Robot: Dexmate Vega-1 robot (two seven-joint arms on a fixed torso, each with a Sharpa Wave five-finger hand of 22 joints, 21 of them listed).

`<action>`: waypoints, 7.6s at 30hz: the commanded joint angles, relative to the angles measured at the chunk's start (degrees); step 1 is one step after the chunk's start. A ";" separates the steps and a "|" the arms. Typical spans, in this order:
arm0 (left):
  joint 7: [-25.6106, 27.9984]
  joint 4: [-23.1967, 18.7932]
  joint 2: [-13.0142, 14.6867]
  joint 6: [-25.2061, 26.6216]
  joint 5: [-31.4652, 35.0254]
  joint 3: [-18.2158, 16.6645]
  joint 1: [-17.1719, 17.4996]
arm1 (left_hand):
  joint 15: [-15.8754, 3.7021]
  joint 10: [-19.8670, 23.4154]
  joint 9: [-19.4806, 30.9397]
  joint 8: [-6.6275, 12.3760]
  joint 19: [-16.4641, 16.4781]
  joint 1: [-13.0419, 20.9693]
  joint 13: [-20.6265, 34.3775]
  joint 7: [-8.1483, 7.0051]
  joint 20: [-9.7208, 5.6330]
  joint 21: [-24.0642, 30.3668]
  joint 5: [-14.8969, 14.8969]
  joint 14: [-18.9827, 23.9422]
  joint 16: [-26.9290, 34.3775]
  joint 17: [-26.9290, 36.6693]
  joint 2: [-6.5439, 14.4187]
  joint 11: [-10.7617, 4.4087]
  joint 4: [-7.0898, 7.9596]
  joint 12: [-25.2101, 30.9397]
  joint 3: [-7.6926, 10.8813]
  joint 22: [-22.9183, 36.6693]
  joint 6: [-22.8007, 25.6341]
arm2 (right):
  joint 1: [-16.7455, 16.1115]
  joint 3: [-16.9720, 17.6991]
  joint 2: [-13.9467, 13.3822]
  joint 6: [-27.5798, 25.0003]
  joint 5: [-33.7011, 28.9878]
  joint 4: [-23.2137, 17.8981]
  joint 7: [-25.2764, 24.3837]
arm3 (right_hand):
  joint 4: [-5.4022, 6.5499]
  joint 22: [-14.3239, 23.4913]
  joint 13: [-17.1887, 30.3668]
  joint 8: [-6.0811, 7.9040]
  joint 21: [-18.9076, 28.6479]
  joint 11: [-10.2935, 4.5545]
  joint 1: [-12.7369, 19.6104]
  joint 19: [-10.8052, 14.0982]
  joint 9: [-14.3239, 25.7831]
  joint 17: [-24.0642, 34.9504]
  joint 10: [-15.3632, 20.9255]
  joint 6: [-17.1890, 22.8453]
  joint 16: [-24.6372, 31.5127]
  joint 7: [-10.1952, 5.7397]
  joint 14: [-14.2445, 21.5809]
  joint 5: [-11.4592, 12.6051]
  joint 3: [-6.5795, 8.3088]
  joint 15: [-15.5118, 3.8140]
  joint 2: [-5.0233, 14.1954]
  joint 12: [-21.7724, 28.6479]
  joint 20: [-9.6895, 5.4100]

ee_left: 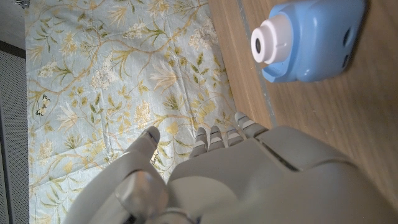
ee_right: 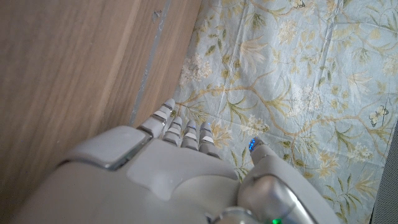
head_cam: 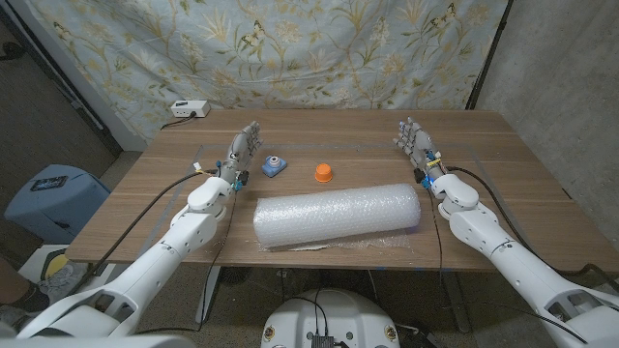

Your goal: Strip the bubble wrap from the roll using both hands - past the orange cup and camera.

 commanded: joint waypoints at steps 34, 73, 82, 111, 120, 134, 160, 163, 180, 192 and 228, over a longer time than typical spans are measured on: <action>-4.36 2.61 -1.36 1.14 1.10 -2.29 -0.50 | 0.43 -0.58 0.21 -0.37 0.38 1.40 0.20 0.51 0.41 -0.12 0.18 -0.71 0.04 0.21 -0.30 0.03 -1.15 -0.26 0.52 0.13 0.23 | -5.89 5.94 -0.69 -7.63 -13.02 -13.26 -1.67 | -1.69 0.26 0.16 0.41 0.36 0.77 1.51 0.77 0.12 -0.29 -0.33 0.47 0.42 0.10 -0.13 0.25 0.69 0.20 0.19 0.33 0.70; -5.95 1.13 -0.51 -0.47 0.22 -3.40 0.50 | 0.81 -0.54 0.24 -0.83 0.17 1.93 0.21 0.34 0.74 -0.47 0.12 -0.79 0.03 0.23 -0.39 0.24 -2.13 -0.60 0.39 0.15 0.33 | -7.49 3.26 -9.62 -17.59 -24.30 -30.44 -1.24 | -4.25 0.26 0.11 0.41 0.31 1.24 3.40 0.80 0.05 -0.51 0.01 0.42 0.41 0.48 0.02 -0.19 0.81 1.43 -0.80 0.48 1.76; -6.67 1.58 -0.47 -1.16 -0.02 -3.64 0.46 | 0.82 -0.48 0.25 -0.88 0.14 1.99 0.22 0.34 0.80 -0.52 0.11 -0.73 0.06 0.24 -0.39 0.26 -2.27 -0.63 0.34 0.16 0.39 | -7.51 2.55 -12.15 -21.34 -28.45 -35.21 0.05 | -4.92 0.27 0.11 0.39 0.30 1.49 3.84 0.77 0.04 -0.52 0.31 0.34 0.39 0.62 -0.02 -0.31 0.77 1.86 -1.16 0.58 2.11; -7.01 2.04 -0.79 -1.87 0.10 -3.51 0.32 | 0.77 -0.34 0.27 -1.00 0.04 2.18 0.23 0.37 0.93 -0.62 0.10 -0.68 0.06 0.25 -0.32 0.16 -2.67 -0.76 0.17 0.18 0.56 | -5.67 1.09 -18.31 -28.21 -39.32 -44.71 10.20 | -7.61 0.25 0.10 0.30 0.12 1.36 6.15 0.28 -0.05 -0.55 -1.04 -0.16 0.20 0.82 -0.59 -0.59 1.23 2.55 -1.91 0.08 3.26; -7.06 2.50 -0.99 -2.21 0.28 -3.47 0.00 | 0.84 -0.29 0.28 -1.02 0.03 2.22 0.24 0.35 0.96 -0.64 0.10 -0.66 0.07 0.25 -0.29 0.14 -2.76 -0.78 0.13 0.18 0.61 | -5.36 1.23 -20.18 -29.24 -41.00 -46.65 14.09 | -9.32 0.25 0.10 0.19 -0.03 1.67 7.83 -0.35 -0.07 -0.55 -2.39 -0.97 0.02 1.03 -1.39 -0.75 1.71 2.87 -2.20 -0.23 3.61; -7.01 2.95 -1.48 -2.24 0.32 -3.30 -0.33 | 0.79 -0.16 0.29 -1.05 0.03 2.31 0.25 0.24 1.03 -0.66 0.11 -0.54 0.10 0.25 -0.23 0.08 -2.91 -0.80 0.08 0.19 0.71 | -5.20 1.15 -23.08 -29.28 -42.99 -48.90 19.42 | -13.27 0.26 0.41 0.59 0.16 3.54 11.84 -0.46 0.11 -0.51 -1.29 -1.47 0.27 4.85 -1.54 -1.09 2.79 3.49 -3.01 0.76 4.19; -6.23 1.21 -0.97 -2.22 -0.12 -3.75 1.77 | 0.65 0.10 0.31 -1.09 0.03 2.50 0.27 0.17 1.13 -0.68 0.14 -0.32 0.12 0.25 -0.09 0.02 -3.17 -0.84 -0.01 0.20 0.91 | -2.69 -0.66 -27.03 -31.08 -47.07 -54.70 30.04 | -15.58 0.34 1.27 0.52 0.29 6.91 15.24 -0.51 0.53 -0.32 -3.40 -4.16 0.42 7.10 -1.77 -0.42 3.04 5.30 -5.43 0.60 5.48; -6.38 1.14 -0.87 -2.24 -0.23 -3.79 1.92 | 0.67 0.09 0.31 -1.10 0.00 2.52 0.27 0.20 1.17 -0.70 0.15 -0.30 0.12 0.25 -0.08 0.02 -3.20 -0.86 -0.02 0.20 0.92 | -2.38 -0.86 -27.39 -31.58 -47.51 -55.49 31.35 | -15.69 0.36 1.35 0.60 0.33 7.42 15.68 -0.45 0.55 -0.28 -3.65 -4.21 0.48 7.24 -1.72 -0.29 3.10 5.62 -5.67 0.58 5.75; -7.06 1.63 -1.20 -2.50 -0.73 -3.70 2.12 | 0.70 0.18 0.33 -1.14 -0.06 2.66 0.28 0.15 1.20 -0.72 0.16 -0.23 0.11 0.26 0.01 0.11 -3.33 -0.92 -0.06 0.20 1.01 | 0.89 -3.13 -28.63 -35.80 -50.93 -59.38 40.30 | -15.31 0.49 2.02 0.12 -0.11 9.59 17.79 -2.90 0.75 0.07 -7.59 -7.33 -0.02 7.13 -4.59 -0.08 3.10 7.71 -7.34 0.07 7.36; -7.72 2.93 -1.59 -2.93 -0.89 -3.68 1.68 | 0.75 0.27 0.34 -1.13 -0.07 2.71 0.29 0.11 1.26 -0.72 0.15 -0.20 0.11 0.27 0.07 0.18 -3.35 -0.93 -0.10 0.21 1.10 | 4.46 -6.58 -27.30 -38.74 -54.07 -61.37 46.89 | -15.18 0.51 2.33 0.06 -0.01 10.28 18.52 -3.61 0.85 0.19 -9.03 -8.74 0.03 7.58 -5.56 -0.16 3.11 8.52 -7.74 0.15 7.69; -10.73 5.71 -2.37 -5.55 -1.38 -3.83 1.52 | 0.83 0.36 0.38 -1.16 -0.16 2.85 0.32 0.18 1.26 -0.73 0.16 -0.11 0.11 0.28 0.16 0.15 -3.37 -1.03 -0.19 0.23 1.28 | 6.62 -14.65 -18.26 -39.28 -74.21 -65.40 59.53 | -15.42 0.53 2.87 0.60 0.46 10.54 21.91 -3.28 0.98 0.34 -9.12 -9.84 0.53 8.37 -5.56 0.06 4.18 9.92 -7.41 1.02 9.17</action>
